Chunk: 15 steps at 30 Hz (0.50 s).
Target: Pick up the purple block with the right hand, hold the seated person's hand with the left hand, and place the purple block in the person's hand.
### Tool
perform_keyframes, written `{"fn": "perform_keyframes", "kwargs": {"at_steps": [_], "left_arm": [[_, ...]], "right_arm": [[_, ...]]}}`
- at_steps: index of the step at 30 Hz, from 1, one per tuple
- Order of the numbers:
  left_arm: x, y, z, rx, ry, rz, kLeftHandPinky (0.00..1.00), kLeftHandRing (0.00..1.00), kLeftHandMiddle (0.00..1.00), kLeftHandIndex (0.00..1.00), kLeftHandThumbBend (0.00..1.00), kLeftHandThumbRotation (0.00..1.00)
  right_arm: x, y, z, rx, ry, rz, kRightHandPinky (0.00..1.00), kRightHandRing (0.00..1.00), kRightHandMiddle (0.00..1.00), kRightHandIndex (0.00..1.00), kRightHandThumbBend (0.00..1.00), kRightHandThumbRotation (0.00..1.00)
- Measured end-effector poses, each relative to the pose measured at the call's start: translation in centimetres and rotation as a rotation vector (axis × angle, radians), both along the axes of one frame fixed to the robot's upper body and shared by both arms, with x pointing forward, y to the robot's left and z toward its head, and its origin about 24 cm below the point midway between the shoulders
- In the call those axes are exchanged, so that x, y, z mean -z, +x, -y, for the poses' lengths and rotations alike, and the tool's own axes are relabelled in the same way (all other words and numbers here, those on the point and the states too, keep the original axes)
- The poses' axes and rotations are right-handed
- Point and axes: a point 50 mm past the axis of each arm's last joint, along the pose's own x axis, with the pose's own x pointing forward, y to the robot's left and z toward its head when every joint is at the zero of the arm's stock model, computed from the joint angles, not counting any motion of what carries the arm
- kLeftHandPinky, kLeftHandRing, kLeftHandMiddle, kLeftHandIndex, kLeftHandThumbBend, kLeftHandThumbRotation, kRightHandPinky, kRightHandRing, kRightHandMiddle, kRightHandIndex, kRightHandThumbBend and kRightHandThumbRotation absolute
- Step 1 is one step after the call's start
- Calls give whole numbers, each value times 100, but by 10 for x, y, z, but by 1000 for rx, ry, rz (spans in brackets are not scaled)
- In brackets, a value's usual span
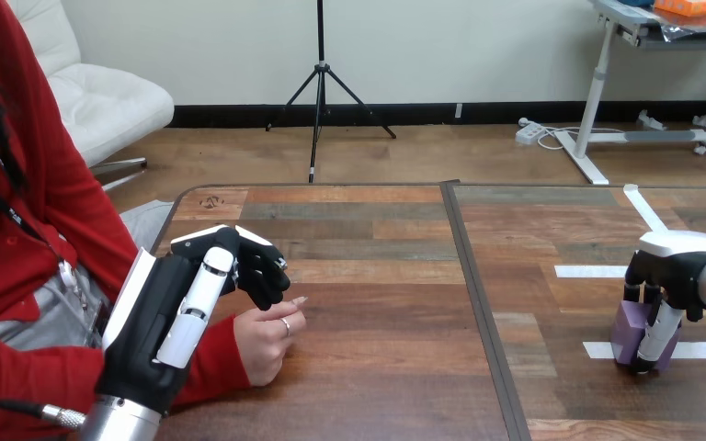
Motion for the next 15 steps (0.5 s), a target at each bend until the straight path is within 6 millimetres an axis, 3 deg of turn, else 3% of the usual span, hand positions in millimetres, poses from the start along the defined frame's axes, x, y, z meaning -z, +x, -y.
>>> {"fn": "perform_keyframes", "kwargs": {"at_steps": [15], "left_arm": [[0, 0, 0, 0, 6, 0, 39, 44, 47, 46, 26, 100]], "right_arm": [[3, -2, -1, -20, 11, 33, 41, 49, 51, 44, 77, 0]]}}
